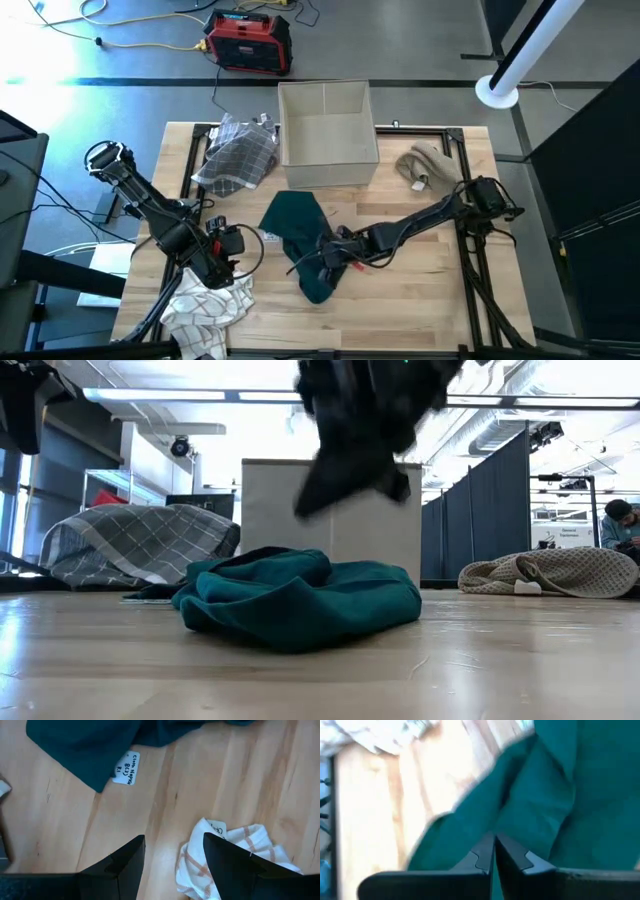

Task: Fold towel
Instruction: Fold the green towel

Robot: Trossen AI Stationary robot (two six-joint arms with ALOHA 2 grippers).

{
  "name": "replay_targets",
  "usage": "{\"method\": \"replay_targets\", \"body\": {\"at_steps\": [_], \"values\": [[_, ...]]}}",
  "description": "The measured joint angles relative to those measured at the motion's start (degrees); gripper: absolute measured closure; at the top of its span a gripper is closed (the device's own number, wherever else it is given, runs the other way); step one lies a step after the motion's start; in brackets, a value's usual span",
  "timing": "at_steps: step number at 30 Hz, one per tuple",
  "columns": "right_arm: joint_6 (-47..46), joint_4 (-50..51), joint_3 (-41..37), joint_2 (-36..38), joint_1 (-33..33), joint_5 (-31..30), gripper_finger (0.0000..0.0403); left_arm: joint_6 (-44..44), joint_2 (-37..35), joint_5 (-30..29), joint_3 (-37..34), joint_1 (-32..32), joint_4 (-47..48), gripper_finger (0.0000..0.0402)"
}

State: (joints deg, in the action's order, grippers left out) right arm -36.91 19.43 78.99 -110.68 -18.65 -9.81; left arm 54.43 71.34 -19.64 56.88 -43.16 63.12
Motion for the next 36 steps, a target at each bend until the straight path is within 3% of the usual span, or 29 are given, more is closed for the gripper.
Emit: {"method": "replay_targets", "body": {"at_steps": [5,8,12,15,22,26,32,36], "values": [[9.31,17.71,13.36,0.55,-1.88,-9.62,0.0403,-1.4,0.01,-0.2,0.0,0.0,-0.02,0.0209],[7.83,24.94,16.23,0.55,-1.57,-15.19,0.0401,-2.63,0.01,-0.66,0.0,0.0,-0.02,0.0209],[-0.85,31.2,14.53,0.53,1.16,-10.97,0.0377,-3.57,0.01,-0.61,0.0,0.0,-0.01,0.0209],[-3.16,26.59,9.36,0.43,2.15,-8.87,0.034,-3.15,-0.01,-0.65,0.0,0.0,0.01,0.0209],[-1.39,1.34,-3.94,0.42,2.22,-8.3,0.0242,-2.07,0.01,-0.73,0.0,0.0,0.01,0.0209],[-2.05,-5.9,-8.2,0.42,3.23,-7.18,0.0201,-2.02,0.0,-1.03,0.0,0.0,-0.01,0.0209],[-0.95,-10.9,-10.17,0.16,4.08,-5.62,0.018,-2.52,0.01,-2.76,0.01,0.0,-0.01,0.0209],[-0.67,-11.01,-10.15,-0.93,4.81,1.02,0.0196,-3.51,0.01,-4.35,0.02,0.0,0.03,0.0209]]}}
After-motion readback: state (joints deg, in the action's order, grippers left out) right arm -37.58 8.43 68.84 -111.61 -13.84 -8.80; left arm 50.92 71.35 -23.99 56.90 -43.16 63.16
